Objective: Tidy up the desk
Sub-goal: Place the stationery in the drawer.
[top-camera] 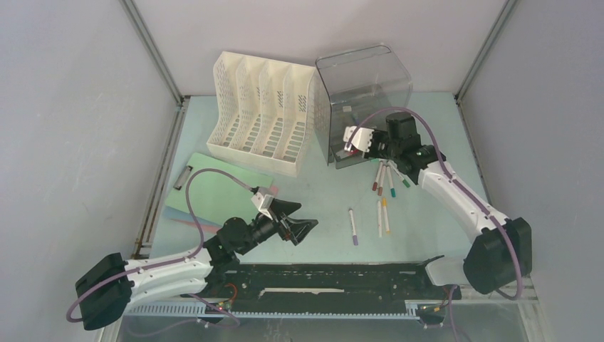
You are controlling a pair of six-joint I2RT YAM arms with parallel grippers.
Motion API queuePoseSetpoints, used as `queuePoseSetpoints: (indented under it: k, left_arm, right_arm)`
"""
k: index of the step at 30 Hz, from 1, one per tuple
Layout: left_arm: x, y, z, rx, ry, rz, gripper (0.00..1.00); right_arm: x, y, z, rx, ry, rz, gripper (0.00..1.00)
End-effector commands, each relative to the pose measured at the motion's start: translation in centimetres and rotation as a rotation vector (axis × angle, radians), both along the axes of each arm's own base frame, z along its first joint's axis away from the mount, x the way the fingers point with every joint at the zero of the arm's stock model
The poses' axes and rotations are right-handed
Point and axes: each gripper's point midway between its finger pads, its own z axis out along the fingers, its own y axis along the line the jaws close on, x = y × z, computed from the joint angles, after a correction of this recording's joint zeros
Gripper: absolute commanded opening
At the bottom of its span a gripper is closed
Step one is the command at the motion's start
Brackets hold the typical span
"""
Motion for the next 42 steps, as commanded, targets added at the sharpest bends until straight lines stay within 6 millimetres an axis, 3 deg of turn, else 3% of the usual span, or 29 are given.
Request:
queuePoseSetpoints:
  k: [1,22,33,38,42]
  left_arm:
    - [0.6,0.5,0.3,0.005,-0.032,0.034,1.00]
    - [0.8,0.6,-0.1,0.022,-0.029,0.046,1.00]
    - [0.6,0.7,-0.3,0.014,-0.015,0.046,1.00]
    - [0.7,0.8,-0.3,0.017,-0.009,0.048,1.00]
    - [0.7,0.8,-0.3,0.014,-0.003,0.054,1.00]
  right_arm:
    - [2.3,0.4,2.4,-0.027,-0.088,-0.015,0.00]
    - [5.5,0.7,-1.4,-0.137,-0.079,-0.067,0.05]
    - [5.8,0.2,-2.9,-0.157,-0.046,-0.115,0.42]
    - [5.2,0.2,-2.7,-0.136,-0.026,-0.126,0.47]
    - [3.6,0.7,-1.7,-0.062,0.009,-0.127,0.49]
